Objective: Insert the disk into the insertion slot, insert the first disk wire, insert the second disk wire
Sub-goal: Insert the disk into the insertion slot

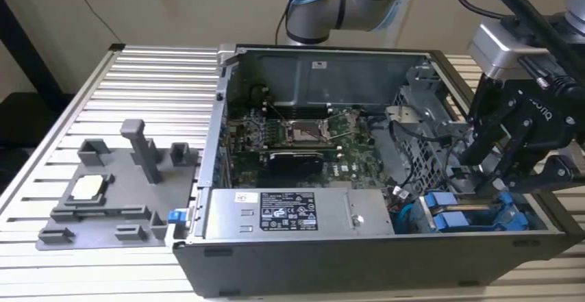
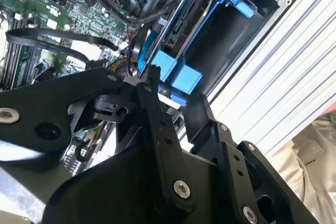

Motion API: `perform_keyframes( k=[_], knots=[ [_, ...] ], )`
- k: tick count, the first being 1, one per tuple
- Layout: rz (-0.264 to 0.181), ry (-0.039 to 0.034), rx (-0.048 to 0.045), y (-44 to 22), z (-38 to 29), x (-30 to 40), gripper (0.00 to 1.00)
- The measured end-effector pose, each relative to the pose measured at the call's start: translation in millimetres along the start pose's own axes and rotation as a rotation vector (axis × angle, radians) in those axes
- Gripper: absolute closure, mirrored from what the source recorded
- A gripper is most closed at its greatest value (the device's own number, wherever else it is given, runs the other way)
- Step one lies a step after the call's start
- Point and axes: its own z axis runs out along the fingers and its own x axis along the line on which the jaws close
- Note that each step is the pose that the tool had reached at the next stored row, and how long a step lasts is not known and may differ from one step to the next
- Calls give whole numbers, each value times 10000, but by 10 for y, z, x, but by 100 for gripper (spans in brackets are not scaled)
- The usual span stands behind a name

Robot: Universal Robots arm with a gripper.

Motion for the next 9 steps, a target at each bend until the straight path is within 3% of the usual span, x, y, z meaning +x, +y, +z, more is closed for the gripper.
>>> perform_keyframes(
  k=[3,5,7,9],
  knots=[
    [-15,-12,381,0,8,0,53],
    [-25,-20,580,0,15,1,53],
    [-31,-20,687,0,19,-1,53],
    [-34,-19,715,-7,22,-11,53]
  ],
)
